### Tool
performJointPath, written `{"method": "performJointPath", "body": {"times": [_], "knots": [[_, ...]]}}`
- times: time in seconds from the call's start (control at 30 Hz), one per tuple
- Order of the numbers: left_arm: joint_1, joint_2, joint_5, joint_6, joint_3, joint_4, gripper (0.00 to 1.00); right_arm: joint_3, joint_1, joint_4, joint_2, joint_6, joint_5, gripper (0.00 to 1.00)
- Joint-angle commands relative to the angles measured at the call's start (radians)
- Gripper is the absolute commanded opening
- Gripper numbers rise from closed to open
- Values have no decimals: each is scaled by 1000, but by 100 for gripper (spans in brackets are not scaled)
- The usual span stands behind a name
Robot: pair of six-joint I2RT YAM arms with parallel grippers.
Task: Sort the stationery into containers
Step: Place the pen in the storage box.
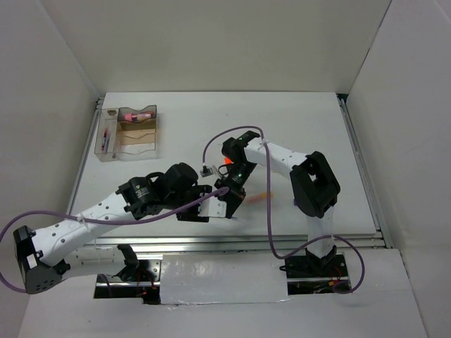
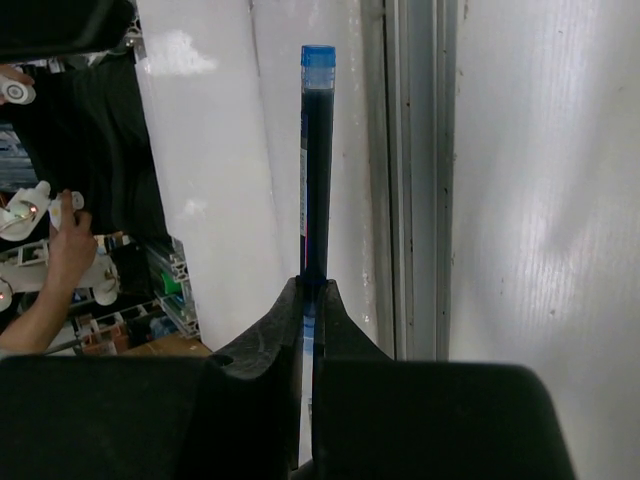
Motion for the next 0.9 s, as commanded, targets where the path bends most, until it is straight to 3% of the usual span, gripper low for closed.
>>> {"method": "performJointPath", "body": {"times": [0.0, 0.3, 0.63, 0.83, 0.87], "knots": [[-24, 24, 8, -15, -11, 23, 61, 8, 20, -115, -75, -24, -51, 0], [-67, 53, -16, -18, -37, 40, 66, 14, 27, -115, -100, -11, -68, 0], [-72, 73, -42, -30, -40, 66, 60, 27, 44, -117, -114, 2, -68, 0], [-73, 74, -67, -32, -44, 86, 44, 25, 46, -117, -112, 13, -72, 0], [-75, 74, -71, -27, -44, 89, 34, 28, 47, -115, -112, 13, -72, 4]]}}
